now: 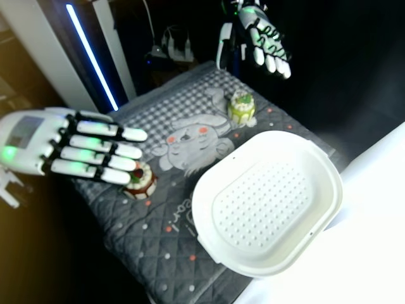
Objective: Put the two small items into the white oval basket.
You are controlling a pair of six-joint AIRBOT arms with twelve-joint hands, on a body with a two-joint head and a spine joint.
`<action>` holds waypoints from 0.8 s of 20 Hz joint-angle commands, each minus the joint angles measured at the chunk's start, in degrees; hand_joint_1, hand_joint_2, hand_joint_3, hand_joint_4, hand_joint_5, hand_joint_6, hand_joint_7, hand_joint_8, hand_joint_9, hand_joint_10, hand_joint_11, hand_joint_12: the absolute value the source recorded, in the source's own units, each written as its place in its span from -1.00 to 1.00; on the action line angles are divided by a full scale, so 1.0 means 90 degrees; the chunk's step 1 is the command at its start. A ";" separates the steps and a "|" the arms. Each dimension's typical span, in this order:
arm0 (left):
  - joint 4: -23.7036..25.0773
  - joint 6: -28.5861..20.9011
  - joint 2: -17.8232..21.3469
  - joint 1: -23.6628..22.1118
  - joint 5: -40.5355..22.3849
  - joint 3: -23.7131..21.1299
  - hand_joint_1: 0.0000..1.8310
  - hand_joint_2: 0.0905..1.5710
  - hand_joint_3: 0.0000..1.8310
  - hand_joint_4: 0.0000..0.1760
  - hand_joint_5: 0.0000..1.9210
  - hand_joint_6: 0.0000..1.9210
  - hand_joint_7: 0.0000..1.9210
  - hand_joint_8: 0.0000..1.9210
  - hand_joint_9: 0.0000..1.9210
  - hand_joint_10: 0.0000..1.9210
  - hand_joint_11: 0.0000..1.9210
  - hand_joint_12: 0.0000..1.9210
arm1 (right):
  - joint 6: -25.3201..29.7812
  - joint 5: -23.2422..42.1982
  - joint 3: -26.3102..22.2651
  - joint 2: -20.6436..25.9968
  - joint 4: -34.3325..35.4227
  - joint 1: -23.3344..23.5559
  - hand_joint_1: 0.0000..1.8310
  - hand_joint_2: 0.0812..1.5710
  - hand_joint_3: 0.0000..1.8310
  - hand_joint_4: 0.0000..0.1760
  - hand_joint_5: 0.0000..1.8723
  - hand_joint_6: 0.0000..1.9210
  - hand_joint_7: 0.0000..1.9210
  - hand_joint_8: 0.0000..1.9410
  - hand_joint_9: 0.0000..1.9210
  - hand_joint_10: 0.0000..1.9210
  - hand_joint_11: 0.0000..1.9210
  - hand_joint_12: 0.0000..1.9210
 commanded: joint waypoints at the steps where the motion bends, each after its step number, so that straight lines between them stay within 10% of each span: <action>1: -0.0034 -0.0004 -0.0049 -0.0004 -0.0669 0.0018 -0.16 0.32 -1.00 -1.00 -0.96 -1.00 -0.97 -1.00 -0.98 -0.99 -1.00 -0.13 | 0.0010 0.0718 0.0062 0.0024 0.0097 0.0048 -0.36 0.50 -0.98 -0.10 -1.00 -1.00 -1.00 -1.00 -1.00 -1.00 -1.00 -1.00; 5: -0.0083 -0.0005 -0.0163 0.0049 -0.0439 0.0044 -0.06 0.32 -1.00 -1.00 -0.91 -1.00 -0.95 -1.00 -0.97 -0.99 -1.00 0.14 | 0.0010 0.0430 0.0212 -0.0153 0.0209 0.0049 -0.36 0.53 -1.00 0.02 -1.00 -1.00 -1.00 -1.00 -1.00 -1.00 -0.99 -0.69; 6: -0.0124 -0.0005 -0.0280 0.0052 -0.0166 0.0111 -0.25 0.31 -1.00 -1.00 -0.90 -1.00 -0.91 -0.99 -0.92 -0.98 -1.00 0.02 | 0.0011 0.0229 0.0341 -0.0315 0.0251 0.0050 -0.32 0.51 -1.00 -0.42 -1.00 -1.00 -1.00 -1.00 -1.00 -1.00 -1.00 -0.46; 13: -0.0454 -0.0035 -0.0874 0.0035 0.0985 0.0529 -0.07 0.36 -0.99 -1.00 -0.87 -0.99 -0.96 -1.00 -0.98 -1.00 -1.00 -0.16 | 0.0012 -0.0485 0.0761 -0.0786 0.0564 0.0055 -0.25 0.46 -1.00 0.09 -1.00 -1.00 -1.00 -1.00 -1.00 -1.00 -1.00 -1.00; 16: -0.0614 -0.0076 -0.1102 0.0010 0.1363 0.0758 -0.05 0.45 -0.99 -1.00 -0.65 -0.97 -0.78 -0.98 -0.82 -0.94 -1.00 0.34 | 0.0014 -0.0876 0.1016 -0.1094 0.0645 0.0062 -0.24 0.47 -1.00 0.11 -1.00 -1.00 -1.00 -1.00 -0.98 -0.99 -0.98 -0.99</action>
